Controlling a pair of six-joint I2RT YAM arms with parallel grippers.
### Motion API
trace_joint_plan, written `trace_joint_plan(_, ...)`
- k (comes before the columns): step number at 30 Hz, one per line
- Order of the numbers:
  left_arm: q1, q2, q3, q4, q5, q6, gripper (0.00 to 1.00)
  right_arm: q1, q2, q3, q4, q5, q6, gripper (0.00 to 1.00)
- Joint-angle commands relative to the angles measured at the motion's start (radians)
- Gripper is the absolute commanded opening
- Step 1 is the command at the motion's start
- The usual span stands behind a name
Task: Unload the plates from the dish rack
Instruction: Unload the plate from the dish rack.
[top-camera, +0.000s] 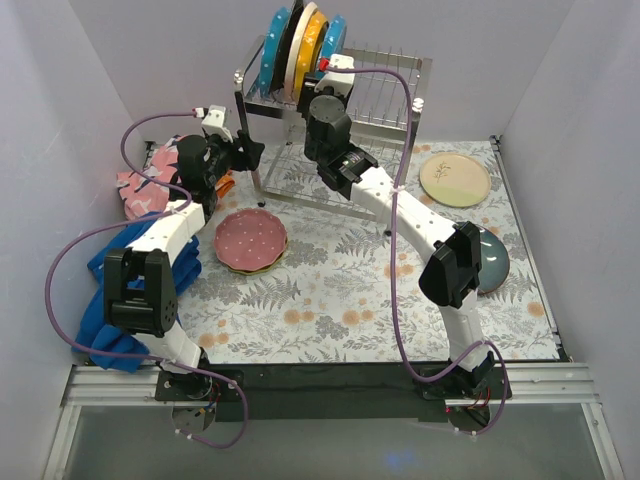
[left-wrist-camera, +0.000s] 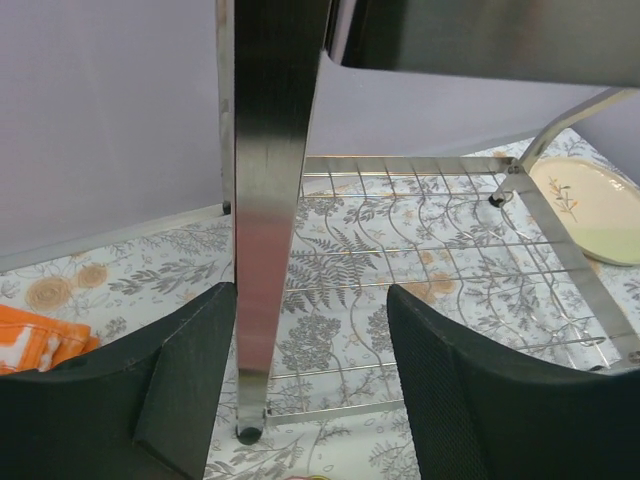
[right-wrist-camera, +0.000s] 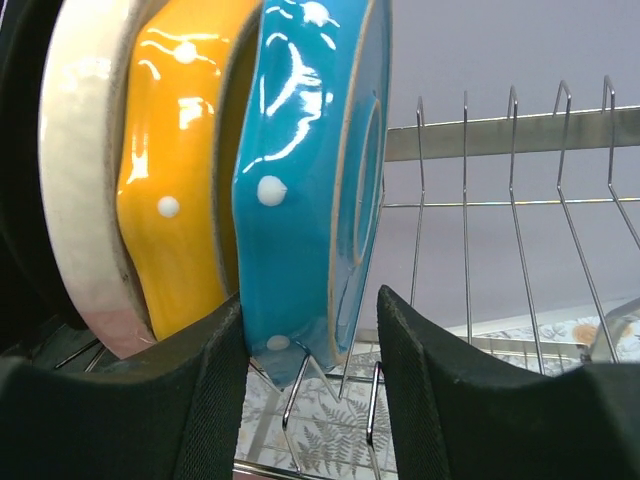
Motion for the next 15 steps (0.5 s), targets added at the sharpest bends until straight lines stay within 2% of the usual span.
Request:
trace_joint_plan(1, -0.001, 0.026, 0.035, 0.035, 0.056, 0.054, 0.56, -0.045, 0.007, -0.001, -0.009, 0.025, 0.014, 0.46)
trace_joint_plan(2, -0.001, 0.033, 0.033, 0.045, 0.062, 0.057, 0.54, -0.045, 0.002, -0.007, -0.006, 0.019, 0.014, 0.34)
trace_joint_plan(3, -0.001, 0.034, 0.033, 0.05, 0.068, 0.057, 0.52, -0.045, -0.002, -0.011, -0.001, 0.016, 0.016, 0.28)
trace_joint_plan(4, -0.001, 0.04, 0.035, 0.053, 0.074, 0.056, 0.46, -0.045, -0.007, -0.019, 0.002, 0.012, 0.02, 0.22)
trace_joint_plan(5, -0.001, 0.045, 0.039, 0.056, 0.079, 0.054, 0.43, -0.045, -0.017, -0.033, 0.008, 0.007, 0.023, 0.13)
trace_joint_plan(7, -0.001, 0.053, 0.042, 0.058, 0.094, 0.051, 0.32, -0.046, -0.03, -0.05, 0.016, -0.002, 0.028, 0.04)
trace_joint_plan(10, 0.0, 0.06, 0.038, 0.068, 0.111, 0.044, 0.21, -0.045, -0.042, -0.076, 0.023, 0.002, 0.034, 0.01)
trace_joint_plan(14, -0.001, 0.054, 0.016, 0.108, 0.116, 0.024, 0.0, -0.043, -0.08, -0.12, 0.028, -0.022, 0.046, 0.01)
trace_joint_plan(15, 0.0, 0.053, 0.01, 0.118, 0.117, 0.013, 0.0, -0.043, -0.09, -0.142, 0.035, -0.036, 0.046, 0.01)
